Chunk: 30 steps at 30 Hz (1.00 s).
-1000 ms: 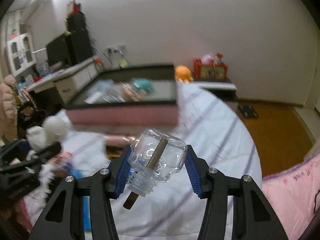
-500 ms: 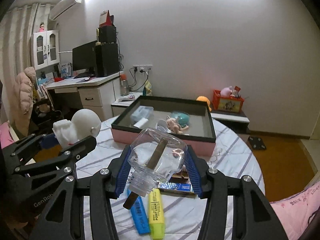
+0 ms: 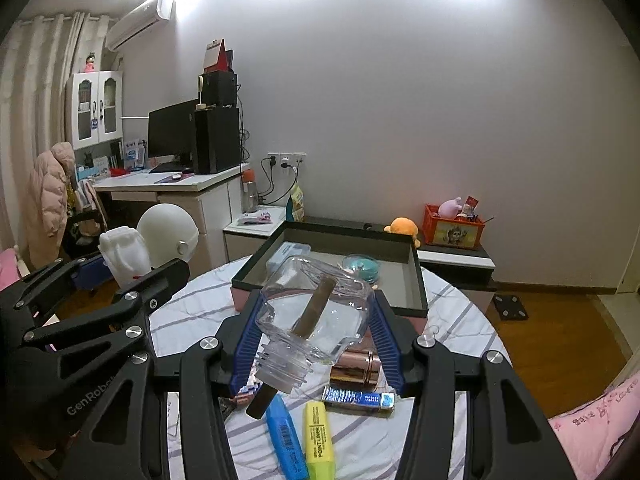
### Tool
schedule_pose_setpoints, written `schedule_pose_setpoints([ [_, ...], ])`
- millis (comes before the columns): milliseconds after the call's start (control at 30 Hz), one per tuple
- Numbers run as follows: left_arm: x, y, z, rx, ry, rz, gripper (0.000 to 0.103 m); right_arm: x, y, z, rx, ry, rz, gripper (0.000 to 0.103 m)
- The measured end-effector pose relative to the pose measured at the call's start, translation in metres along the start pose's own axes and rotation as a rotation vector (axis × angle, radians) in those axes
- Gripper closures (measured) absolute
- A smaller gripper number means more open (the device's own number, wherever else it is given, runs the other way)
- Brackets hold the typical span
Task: Organize rigid objects
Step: 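Carry both held items into the pink box and open both tools to release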
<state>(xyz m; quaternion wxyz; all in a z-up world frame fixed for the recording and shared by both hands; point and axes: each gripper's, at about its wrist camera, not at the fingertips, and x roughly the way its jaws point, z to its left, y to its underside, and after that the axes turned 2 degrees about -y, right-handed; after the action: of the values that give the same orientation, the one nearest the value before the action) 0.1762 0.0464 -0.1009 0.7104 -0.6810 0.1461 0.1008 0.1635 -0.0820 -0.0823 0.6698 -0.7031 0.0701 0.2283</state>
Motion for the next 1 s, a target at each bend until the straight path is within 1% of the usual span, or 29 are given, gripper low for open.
schedule_pose_setpoints([
  [167, 0.007, -0.005, 0.0, 0.005, -0.005, -0.019, 0.049, 0.003, -0.005, -0.003, 0.0, 0.004, -0.015, 0.05],
  [367, 0.016, -0.016, -0.006, 0.041, -0.026, -0.067, 0.049, 0.012, -0.013, -0.006, -0.002, 0.016, -0.038, 0.05],
  [567, 0.045, -0.03, -0.012, 0.069, -0.033, -0.101, 0.049, 0.031, -0.025, -0.014, -0.007, 0.033, -0.054, 0.05],
  [667, 0.069, -0.037, -0.014, 0.086, -0.024, -0.108, 0.049, 0.046, -0.033, -0.019, -0.016, 0.051, -0.06, 0.05],
  [767, 0.096, -0.042, -0.015, 0.103, -0.018, -0.087, 0.049, 0.069, -0.039, -0.026, -0.02, 0.064, -0.044, 0.05],
  [833, 0.121, -0.044, -0.017, 0.124, -0.014, -0.054, 0.049, 0.086, -0.041, -0.03, -0.021, 0.068, -0.023, 0.05],
  [900, 0.146, -0.044, -0.019, 0.14, -0.01, -0.002, 0.049, 0.106, -0.042, -0.034, -0.026, 0.077, 0.001, 0.05],
  [1000, 0.185, -0.039, -0.019, 0.146, 0.006, 0.079, 0.049, 0.14, -0.038, -0.042, -0.023, 0.076, 0.067, 0.05],
])
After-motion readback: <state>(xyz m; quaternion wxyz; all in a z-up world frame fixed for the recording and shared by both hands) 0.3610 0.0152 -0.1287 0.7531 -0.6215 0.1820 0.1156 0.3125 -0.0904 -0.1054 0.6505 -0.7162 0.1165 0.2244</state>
